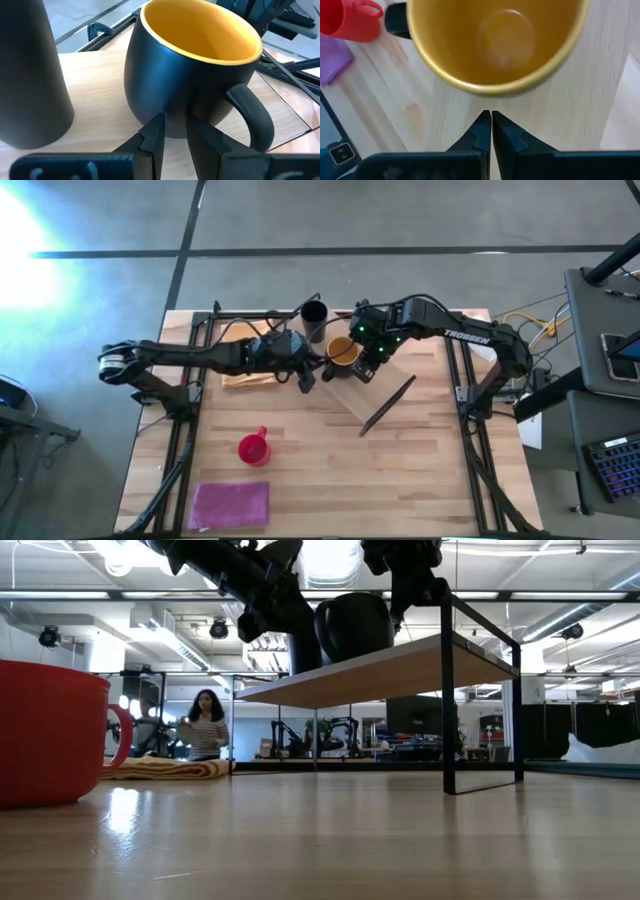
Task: Stack small to large cups/mugs on shelf
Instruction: Put the black mug on the shelf
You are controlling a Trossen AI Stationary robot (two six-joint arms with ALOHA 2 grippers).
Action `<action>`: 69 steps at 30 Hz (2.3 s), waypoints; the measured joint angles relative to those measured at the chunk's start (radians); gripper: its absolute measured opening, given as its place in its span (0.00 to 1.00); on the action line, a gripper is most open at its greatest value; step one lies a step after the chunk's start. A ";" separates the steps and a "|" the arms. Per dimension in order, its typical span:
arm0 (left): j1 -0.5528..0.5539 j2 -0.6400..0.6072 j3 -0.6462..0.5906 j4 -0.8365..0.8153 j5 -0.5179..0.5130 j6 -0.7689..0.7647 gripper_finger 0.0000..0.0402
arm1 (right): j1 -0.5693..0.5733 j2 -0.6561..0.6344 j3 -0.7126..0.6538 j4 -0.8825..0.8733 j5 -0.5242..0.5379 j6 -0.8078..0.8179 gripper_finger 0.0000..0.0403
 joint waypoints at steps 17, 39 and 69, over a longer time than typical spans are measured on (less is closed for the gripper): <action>0.007 0.007 0.000 -0.091 -0.002 0.000 0.16 | 0.000 0.001 0.000 0.074 -0.002 0.017 0.02; 0.006 -0.126 -0.005 -0.190 -0.031 -0.001 0.16 | 0.004 0.006 0.000 0.019 0.001 0.004 0.02; 0.006 -0.158 -0.022 -0.208 -0.037 -0.001 0.16 | 0.004 0.025 0.000 0.015 0.006 -0.006 0.02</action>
